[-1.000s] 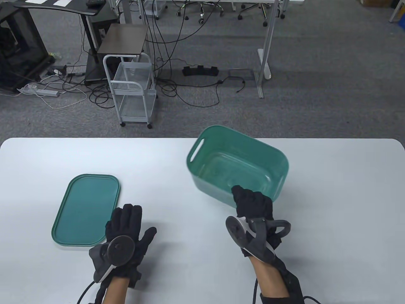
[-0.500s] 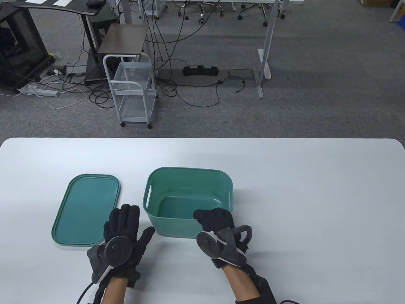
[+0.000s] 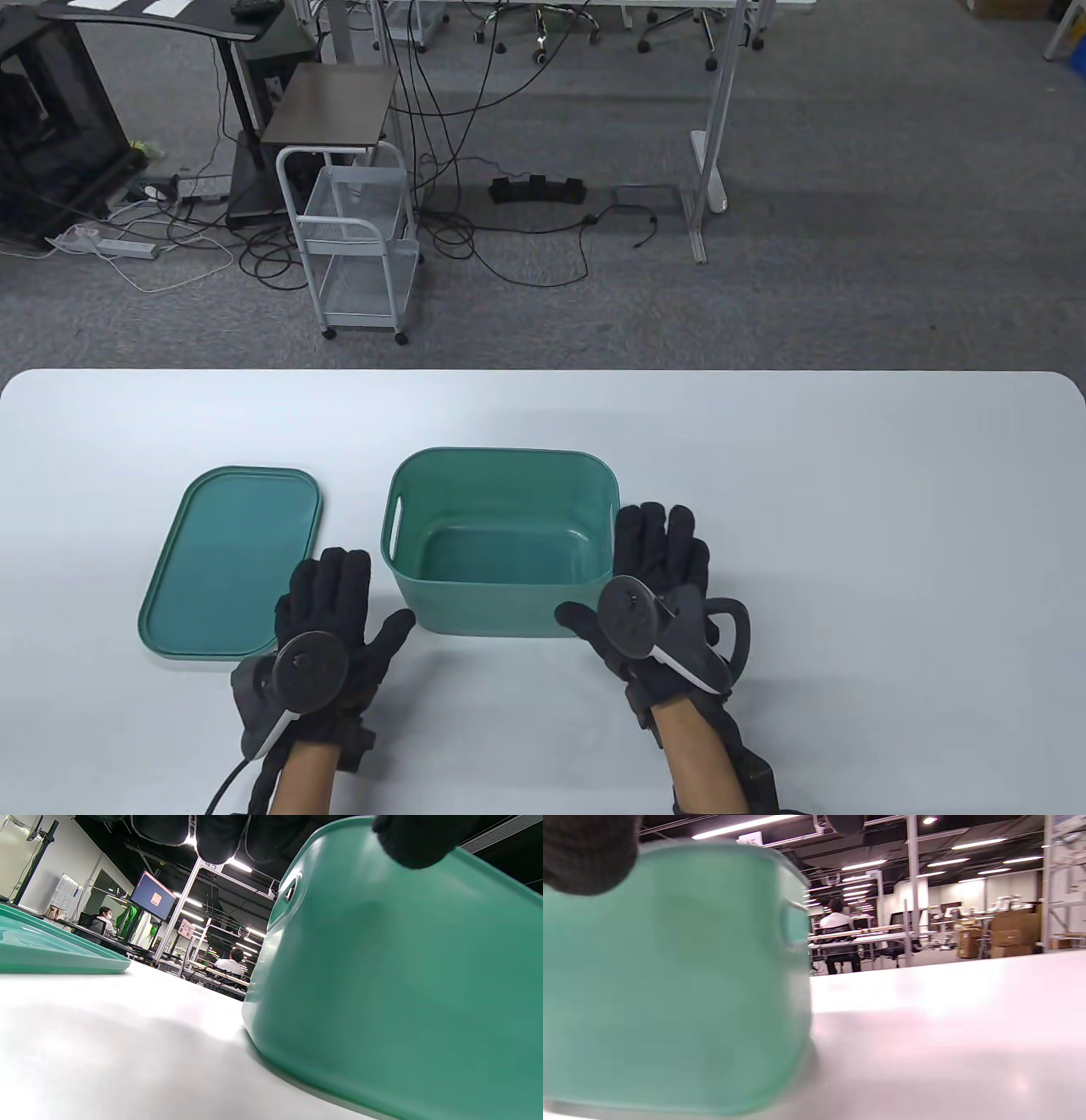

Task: Cover the plastic storage box

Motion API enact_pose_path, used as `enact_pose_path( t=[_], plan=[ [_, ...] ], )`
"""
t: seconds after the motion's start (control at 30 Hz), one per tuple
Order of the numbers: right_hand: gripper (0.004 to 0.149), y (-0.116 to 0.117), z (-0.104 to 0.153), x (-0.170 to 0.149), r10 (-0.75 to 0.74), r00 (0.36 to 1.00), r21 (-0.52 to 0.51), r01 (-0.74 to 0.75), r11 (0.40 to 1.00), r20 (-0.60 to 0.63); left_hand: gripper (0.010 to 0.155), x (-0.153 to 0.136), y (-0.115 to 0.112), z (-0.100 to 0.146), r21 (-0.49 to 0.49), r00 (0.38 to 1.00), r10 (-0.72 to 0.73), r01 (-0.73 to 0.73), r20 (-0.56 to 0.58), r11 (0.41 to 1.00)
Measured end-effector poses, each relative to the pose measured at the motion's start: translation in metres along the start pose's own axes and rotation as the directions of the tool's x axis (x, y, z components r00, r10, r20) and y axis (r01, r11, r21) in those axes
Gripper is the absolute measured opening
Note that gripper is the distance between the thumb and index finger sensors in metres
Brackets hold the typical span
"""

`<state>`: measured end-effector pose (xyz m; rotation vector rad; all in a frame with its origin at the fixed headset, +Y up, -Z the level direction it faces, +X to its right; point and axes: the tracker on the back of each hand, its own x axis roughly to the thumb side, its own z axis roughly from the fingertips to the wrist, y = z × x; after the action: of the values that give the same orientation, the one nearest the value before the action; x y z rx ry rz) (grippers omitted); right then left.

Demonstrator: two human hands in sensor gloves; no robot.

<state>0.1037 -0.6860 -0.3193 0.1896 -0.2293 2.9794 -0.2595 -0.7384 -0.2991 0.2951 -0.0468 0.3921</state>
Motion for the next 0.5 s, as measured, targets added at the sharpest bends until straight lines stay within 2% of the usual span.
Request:
enact_pose_path(
  t=[0.13,0.2,0.23,0.3,0.33,0.5],
  plan=[
    [0.120,0.040,0.015,-0.027,0.048,0.998,0.033,-0.047,0.998,-0.033,0.091,-0.006,0.002,-0.001,0.001,0.999,-0.017,0.017,-0.032,1.000],
    [0.119,0.052,0.016,-0.036,0.085,0.996,0.059,-0.083,0.995,-0.038,0.091,-0.011,0.002,-0.003,0.001,0.998,-0.025,0.025,-0.056,1.000],
    [0.118,0.053,0.017,-0.039,0.095,0.994,0.114,-0.089,0.989,-0.056,0.092,-0.014,0.002,-0.003,-0.005,0.997,-0.026,0.026,-0.069,1.000],
    [0.117,0.049,0.021,-0.041,0.053,0.997,0.010,-0.053,0.999,-0.064,0.092,-0.021,0.001,-0.004,-0.022,0.993,-0.026,0.023,-0.113,0.999],
    [0.116,0.048,0.020,-0.041,0.013,0.998,-0.010,-0.014,1.000,-0.059,0.093,-0.025,0.001,-0.005,-0.045,0.989,-0.030,0.023,-0.143,0.999],
    [0.114,0.048,0.021,-0.033,0.027,0.999,-0.027,-0.028,0.999,-0.023,0.101,-0.058,0.001,-0.011,-0.230,0.942,-0.088,0.011,-0.324,0.973]
  ],
)
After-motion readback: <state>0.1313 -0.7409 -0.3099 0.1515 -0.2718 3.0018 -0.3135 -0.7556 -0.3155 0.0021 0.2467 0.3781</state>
